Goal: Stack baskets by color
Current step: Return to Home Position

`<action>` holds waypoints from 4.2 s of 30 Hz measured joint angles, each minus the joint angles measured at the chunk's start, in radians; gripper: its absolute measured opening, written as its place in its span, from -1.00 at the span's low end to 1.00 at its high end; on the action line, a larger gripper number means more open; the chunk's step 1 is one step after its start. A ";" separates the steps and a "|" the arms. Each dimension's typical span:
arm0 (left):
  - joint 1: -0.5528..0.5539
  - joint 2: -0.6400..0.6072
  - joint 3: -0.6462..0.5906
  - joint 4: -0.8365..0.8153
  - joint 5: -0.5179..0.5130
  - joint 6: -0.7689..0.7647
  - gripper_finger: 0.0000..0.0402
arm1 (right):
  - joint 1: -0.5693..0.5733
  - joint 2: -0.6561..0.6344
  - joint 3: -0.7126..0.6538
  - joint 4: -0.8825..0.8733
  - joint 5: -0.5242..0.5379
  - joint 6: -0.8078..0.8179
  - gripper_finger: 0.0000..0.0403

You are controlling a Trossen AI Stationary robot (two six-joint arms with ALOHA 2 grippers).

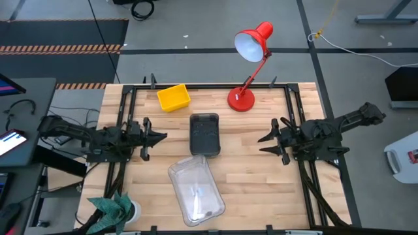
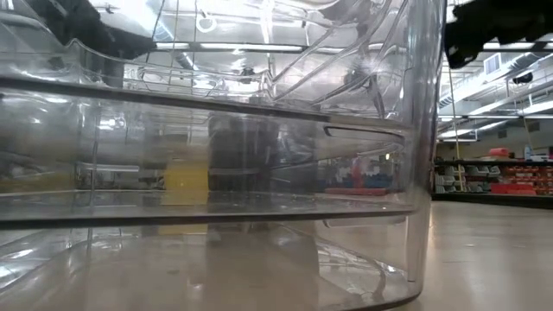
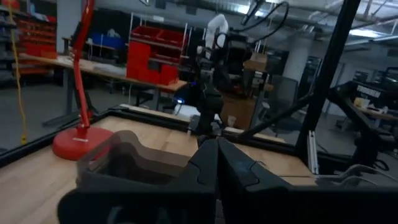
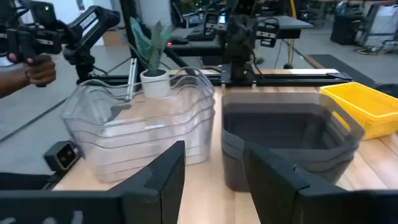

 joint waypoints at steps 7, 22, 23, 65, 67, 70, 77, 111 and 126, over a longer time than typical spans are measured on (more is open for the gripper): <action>0.134 0.000 -0.032 0.042 0.072 -0.001 -0.99 | -0.157 -0.049 -0.078 0.065 -0.112 -0.032 -0.28; 0.134 0.000 -0.032 -0.048 -0.029 0.029 -0.99 | -0.341 -0.163 -0.268 0.216 -0.201 -0.034 -0.68; 0.115 0.000 -0.032 -0.055 -0.056 0.038 -0.99 | -0.346 -0.168 -0.287 0.237 -0.201 -0.031 -0.70; -0.080 -0.070 -0.033 -0.165 -0.137 -0.026 -0.85 | -0.372 -0.202 -0.343 0.315 -0.103 0.055 -0.83; -0.051 -0.115 -0.033 -0.234 -0.066 -0.027 -0.83 | -0.372 -0.202 -0.343 0.315 -0.103 0.055 -0.83; -0.007 -0.168 -0.033 -0.278 -0.003 -0.027 -0.81 | -0.372 -0.202 -0.343 0.315 -0.103 0.055 -0.83; 0.039 -0.265 -0.033 -0.392 -0.004 -0.084 -0.84 | -0.372 -0.202 -0.343 0.315 -0.103 0.055 -0.83; 0.069 -0.373 -0.033 -0.400 -0.011 -0.084 -0.82 | -0.372 -0.202 -0.343 0.315 -0.102 0.055 -0.83; 0.069 -0.373 -0.033 -0.400 -0.011 -0.084 -0.81 | -0.372 -0.202 -0.343 0.315 -0.102 0.055 -0.83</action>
